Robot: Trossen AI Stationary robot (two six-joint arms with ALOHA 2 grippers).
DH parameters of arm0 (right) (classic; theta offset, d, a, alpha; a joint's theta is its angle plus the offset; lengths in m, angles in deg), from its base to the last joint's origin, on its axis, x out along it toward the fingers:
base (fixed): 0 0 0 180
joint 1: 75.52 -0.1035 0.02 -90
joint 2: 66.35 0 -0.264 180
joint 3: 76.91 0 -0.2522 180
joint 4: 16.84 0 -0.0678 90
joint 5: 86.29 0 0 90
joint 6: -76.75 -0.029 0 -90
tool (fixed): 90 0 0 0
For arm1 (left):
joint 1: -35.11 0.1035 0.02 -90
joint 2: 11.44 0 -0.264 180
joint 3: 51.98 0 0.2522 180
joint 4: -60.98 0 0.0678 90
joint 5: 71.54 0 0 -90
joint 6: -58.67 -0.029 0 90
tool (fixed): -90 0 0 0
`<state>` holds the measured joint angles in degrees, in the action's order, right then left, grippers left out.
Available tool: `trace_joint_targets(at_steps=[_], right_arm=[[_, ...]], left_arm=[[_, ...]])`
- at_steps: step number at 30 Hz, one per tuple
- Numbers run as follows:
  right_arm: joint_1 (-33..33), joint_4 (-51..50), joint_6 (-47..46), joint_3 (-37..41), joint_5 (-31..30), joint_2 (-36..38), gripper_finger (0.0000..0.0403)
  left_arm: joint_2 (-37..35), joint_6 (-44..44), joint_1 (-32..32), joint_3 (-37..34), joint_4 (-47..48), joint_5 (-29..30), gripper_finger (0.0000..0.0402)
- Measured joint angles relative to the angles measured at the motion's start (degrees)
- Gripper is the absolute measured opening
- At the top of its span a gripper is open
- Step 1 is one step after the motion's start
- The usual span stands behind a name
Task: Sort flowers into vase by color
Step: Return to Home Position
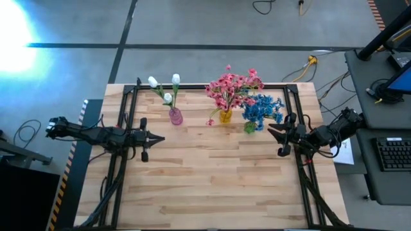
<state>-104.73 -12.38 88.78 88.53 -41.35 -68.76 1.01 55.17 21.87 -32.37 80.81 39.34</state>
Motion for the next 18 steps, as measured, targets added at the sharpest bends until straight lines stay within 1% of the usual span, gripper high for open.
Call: trace_joint_targets(at_steps=[4,13,18], right_arm=[[0.0,0.0,0.0,0.0,0.0,0.0,0.0092],[0.0,0.0,0.0,0.0,0.0,0.0,0.0079],[0.0,0.0,0.0,0.0,0.0,0.0,0.0083]], left_arm=[[0.5,0.0,0.0,0.0,0.0,0.0,0.0000],[1.5,0.0,0.0,0.0,0.0,0.0,0.0000],[2.1,0.0,0.0,0.0,0.0,0.0,0.0000]])
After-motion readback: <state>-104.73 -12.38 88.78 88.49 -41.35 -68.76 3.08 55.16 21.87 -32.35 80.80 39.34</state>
